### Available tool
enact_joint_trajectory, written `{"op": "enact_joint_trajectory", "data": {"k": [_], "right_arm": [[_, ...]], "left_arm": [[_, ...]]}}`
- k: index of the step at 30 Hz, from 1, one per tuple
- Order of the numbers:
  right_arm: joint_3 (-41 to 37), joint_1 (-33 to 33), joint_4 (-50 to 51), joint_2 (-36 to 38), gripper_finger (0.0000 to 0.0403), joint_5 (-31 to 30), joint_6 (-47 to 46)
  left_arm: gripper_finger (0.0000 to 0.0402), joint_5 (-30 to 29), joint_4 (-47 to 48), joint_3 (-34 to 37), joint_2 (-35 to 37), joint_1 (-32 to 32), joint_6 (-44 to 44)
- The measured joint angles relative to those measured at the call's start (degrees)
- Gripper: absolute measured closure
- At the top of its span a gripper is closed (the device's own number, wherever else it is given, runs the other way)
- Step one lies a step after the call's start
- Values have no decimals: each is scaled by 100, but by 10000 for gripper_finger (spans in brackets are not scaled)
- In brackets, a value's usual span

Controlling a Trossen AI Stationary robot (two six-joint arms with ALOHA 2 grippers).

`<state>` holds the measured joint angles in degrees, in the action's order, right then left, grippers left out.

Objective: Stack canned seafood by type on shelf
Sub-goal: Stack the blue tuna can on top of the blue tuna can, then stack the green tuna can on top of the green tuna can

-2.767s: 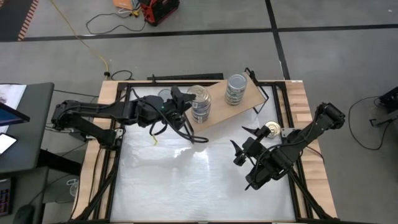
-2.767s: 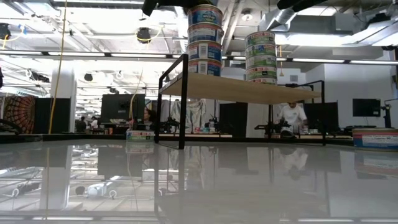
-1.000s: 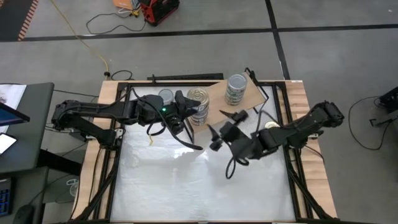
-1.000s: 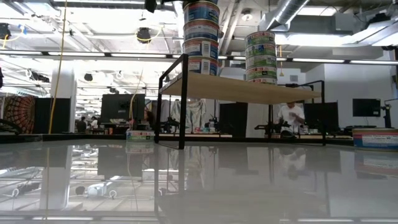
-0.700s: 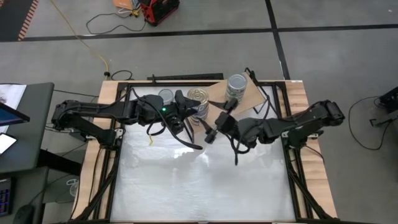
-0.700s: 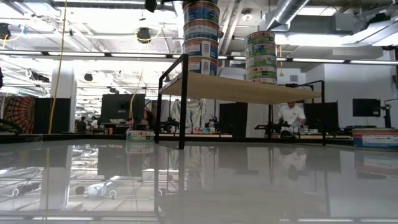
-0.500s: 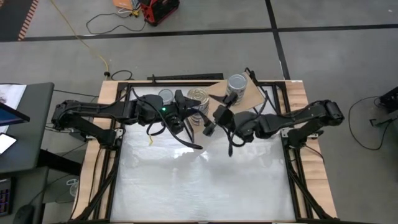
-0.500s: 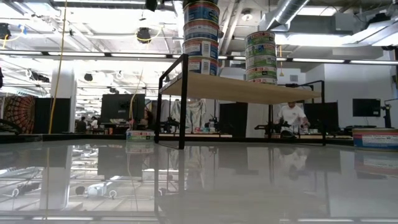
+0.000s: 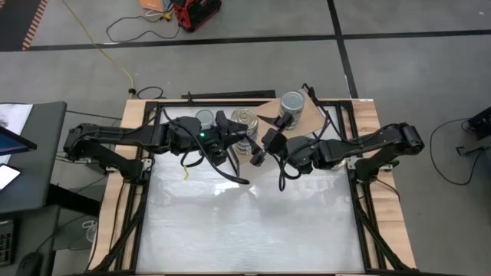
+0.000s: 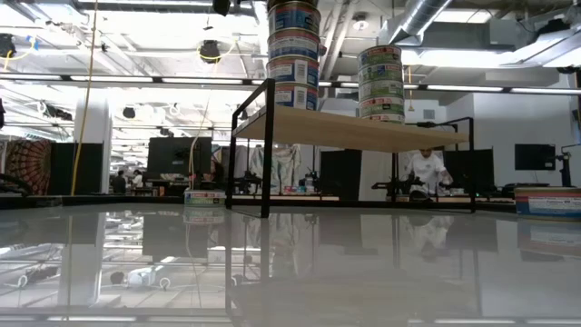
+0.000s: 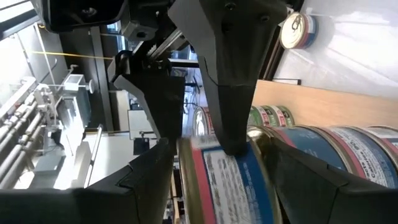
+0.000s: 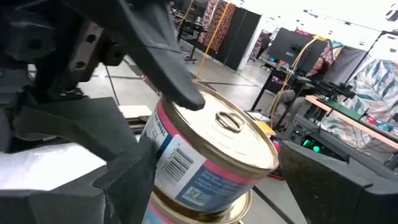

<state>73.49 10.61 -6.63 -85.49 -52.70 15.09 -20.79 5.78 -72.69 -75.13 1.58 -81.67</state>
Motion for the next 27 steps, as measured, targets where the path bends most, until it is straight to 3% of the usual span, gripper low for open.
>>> {"op": "enact_joint_trajectory", "data": {"k": [16,21,24,27], "right_arm": [[0,56,35,21,42,6,24],[-2,363,243,470,42,-12,128],[9,587,1192,811,42,-16,-373],[4,749,2506,923,42,-25,-1444]], "left_arm": [[154,8,21,0,27,182,-190],[154,-1,40,0,276,311,604],[154,19,464,0,515,398,1377],[154,24,1037,0,712,458,2278]]}}
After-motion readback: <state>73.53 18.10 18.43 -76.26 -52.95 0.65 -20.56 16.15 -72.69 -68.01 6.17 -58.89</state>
